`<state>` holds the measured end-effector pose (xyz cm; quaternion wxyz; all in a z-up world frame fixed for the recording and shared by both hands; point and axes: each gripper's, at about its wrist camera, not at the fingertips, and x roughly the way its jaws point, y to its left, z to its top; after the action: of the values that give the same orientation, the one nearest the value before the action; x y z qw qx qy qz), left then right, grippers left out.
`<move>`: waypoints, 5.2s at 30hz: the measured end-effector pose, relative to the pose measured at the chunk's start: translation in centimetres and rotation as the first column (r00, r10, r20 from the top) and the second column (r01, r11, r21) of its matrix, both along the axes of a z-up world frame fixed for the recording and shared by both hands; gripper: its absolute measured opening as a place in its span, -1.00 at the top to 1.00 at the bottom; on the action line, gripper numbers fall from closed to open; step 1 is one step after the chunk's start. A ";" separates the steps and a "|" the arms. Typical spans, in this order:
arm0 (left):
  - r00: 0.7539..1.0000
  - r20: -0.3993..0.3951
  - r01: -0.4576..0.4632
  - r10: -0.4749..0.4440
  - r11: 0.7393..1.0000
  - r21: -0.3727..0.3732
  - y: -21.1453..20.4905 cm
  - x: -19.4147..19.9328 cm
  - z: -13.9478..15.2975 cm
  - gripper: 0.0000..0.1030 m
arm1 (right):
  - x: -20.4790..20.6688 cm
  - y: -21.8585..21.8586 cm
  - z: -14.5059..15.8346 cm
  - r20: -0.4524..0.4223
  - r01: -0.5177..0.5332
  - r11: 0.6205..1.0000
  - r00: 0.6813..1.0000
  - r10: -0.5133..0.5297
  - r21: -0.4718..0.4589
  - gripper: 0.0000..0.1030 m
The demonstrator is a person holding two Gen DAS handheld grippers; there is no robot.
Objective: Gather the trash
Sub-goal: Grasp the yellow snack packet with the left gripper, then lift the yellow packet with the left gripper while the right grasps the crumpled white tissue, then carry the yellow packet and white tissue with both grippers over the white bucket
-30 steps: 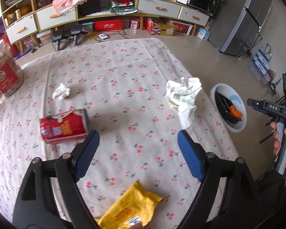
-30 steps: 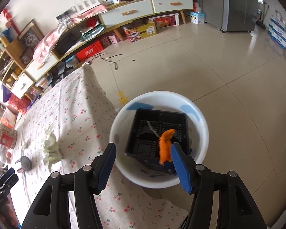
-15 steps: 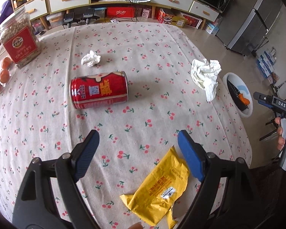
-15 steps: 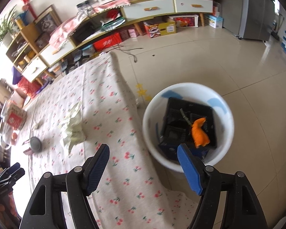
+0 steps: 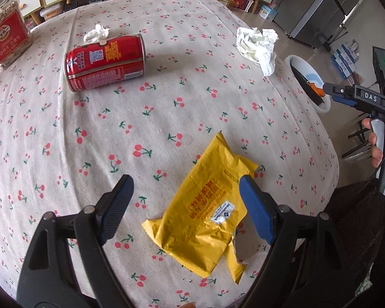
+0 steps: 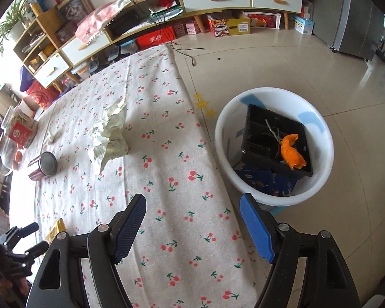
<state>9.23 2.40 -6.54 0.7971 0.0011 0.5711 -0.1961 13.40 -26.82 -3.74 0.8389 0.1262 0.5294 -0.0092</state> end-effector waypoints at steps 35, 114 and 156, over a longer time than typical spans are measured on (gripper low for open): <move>0.998 0.035 -0.053 0.054 0.999 -0.003 2.3 0.3 1.3 0.60 | 6.2 7.9 0.5 -0.003 -0.073 0.997 0.997 0.073 -0.019 -0.50; 0.974 0.135 -0.170 0.183 0.980 -0.104 5.0 0.9 5.1 0.72 | 3.8 5.4 2.6 0.101 -0.094 0.995 0.990 0.096 -0.025 0.27; 0.971 0.167 0.206 -0.172 0.955 -0.213 -29.5 10.4 4.4 0.72 | -4.1 -17.7 0.4 0.086 0.288 0.952 0.951 -0.297 0.103 0.27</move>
<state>19.62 -27.13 -2.14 0.8094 -0.0214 0.4817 -0.3352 9.34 -44.49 -3.36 0.8473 0.2408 0.4620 -0.1035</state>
